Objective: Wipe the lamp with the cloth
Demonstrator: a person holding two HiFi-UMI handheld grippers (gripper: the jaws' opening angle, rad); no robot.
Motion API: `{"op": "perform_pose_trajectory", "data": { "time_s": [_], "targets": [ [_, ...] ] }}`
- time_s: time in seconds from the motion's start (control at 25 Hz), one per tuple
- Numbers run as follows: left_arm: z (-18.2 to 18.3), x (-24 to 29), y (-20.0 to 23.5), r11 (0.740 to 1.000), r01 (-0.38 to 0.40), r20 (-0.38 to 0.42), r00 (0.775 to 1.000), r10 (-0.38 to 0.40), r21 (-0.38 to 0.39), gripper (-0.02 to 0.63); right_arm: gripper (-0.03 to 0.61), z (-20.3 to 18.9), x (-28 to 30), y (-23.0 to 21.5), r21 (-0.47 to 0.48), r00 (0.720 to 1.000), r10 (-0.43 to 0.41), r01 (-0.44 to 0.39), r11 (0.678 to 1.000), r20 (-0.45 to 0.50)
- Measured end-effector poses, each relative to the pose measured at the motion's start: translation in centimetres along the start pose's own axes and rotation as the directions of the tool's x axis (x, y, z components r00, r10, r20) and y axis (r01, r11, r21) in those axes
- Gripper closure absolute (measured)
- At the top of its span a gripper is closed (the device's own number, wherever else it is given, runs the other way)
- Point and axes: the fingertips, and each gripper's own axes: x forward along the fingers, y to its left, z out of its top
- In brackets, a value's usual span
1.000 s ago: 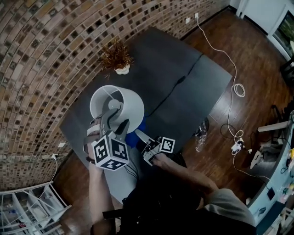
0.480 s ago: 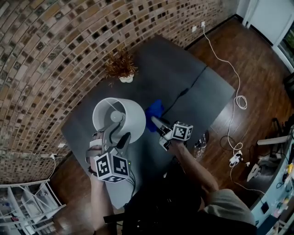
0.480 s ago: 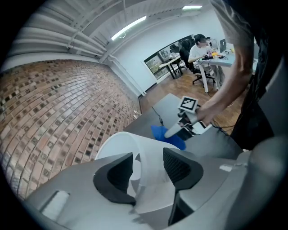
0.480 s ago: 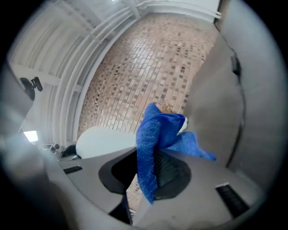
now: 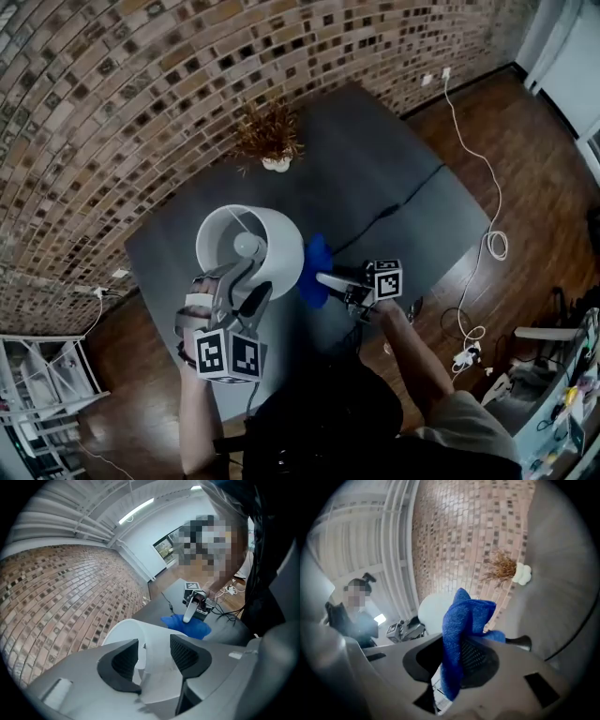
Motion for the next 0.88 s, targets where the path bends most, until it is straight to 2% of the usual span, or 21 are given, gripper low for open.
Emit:
{"op": "perform_pose_trajectory", "data": {
  "time_s": [0.08,0.2,0.28,0.36,0.44,0.56,0.64,0.72,0.8,0.84,0.88],
  "targets": [
    [0.3,0.0,-0.2,0.999,-0.001,0.013,1.000,0.001,0.033,0.397,0.500,2.3,-1.6,-2.2,-0.047,0.997,-0.078,0.078,0.996,0.000],
    [0.4,0.0,-0.1,0.998,-0.007,0.020,1.000,0.006,0.059,0.397,0.500,10.0,-0.2,-8.0,-0.071,0.972,-0.220,0.225,0.972,0.078],
    [0.5,0.0,-0.1,0.998,-0.017,0.027,0.999,0.016,0.055,0.397,0.500,13.1,3.8,-10.7,-0.042,0.972,-0.228,0.230,0.972,0.051],
    [0.7,-0.1,-0.3,0.998,-0.027,0.032,0.999,0.026,0.050,0.397,0.500,12.9,8.6,-11.7,0.029,0.987,-0.153,0.155,0.988,-0.044],
    [0.8,0.0,-0.3,0.998,-0.037,0.025,0.999,0.036,0.046,0.397,0.500,11.6,12.1,-11.0,0.140,0.992,-0.025,0.042,0.989,-0.121],
    [0.5,-0.1,0.0,0.998,-0.039,0.009,0.999,0.038,0.045,0.402,0.500,11.3,12.9,-9.6,0.282,0.989,0.107,-0.074,0.957,-0.106],
    [0.3,-0.3,0.2,0.998,-0.042,0.011,0.999,0.041,0.046,0.402,0.502,11.6,11.0,-8.6,0.287,0.987,0.123,-0.089,0.954,-0.102],
    [0.7,-0.3,0.3,0.998,-0.058,0.021,0.998,0.057,0.040,0.402,0.502,12.3,8.2,-6.8,0.186,0.982,0.079,-0.047,0.981,-0.169],
    [1.3,-0.3,0.4,0.996,-0.069,0.029,0.997,0.068,0.053,0.402,0.500,14.7,6.3,-4.0,-0.042,0.964,-0.035,0.024,0.999,-0.265],
    [1.7,-0.2,0.5,0.995,-0.077,0.032,0.997,0.076,0.063,0.402,0.500,16.4,6.8,-2.4,-0.175,0.946,-0.102,0.049,0.983,-0.307],
    [2.0,-0.2,0.7,0.994,-0.090,0.035,0.996,0.088,0.069,0.402,0.500,18.0,8.3,-0.9,-0.294,0.922,-0.165,0.059,0.954,-0.350]
  ]
}}
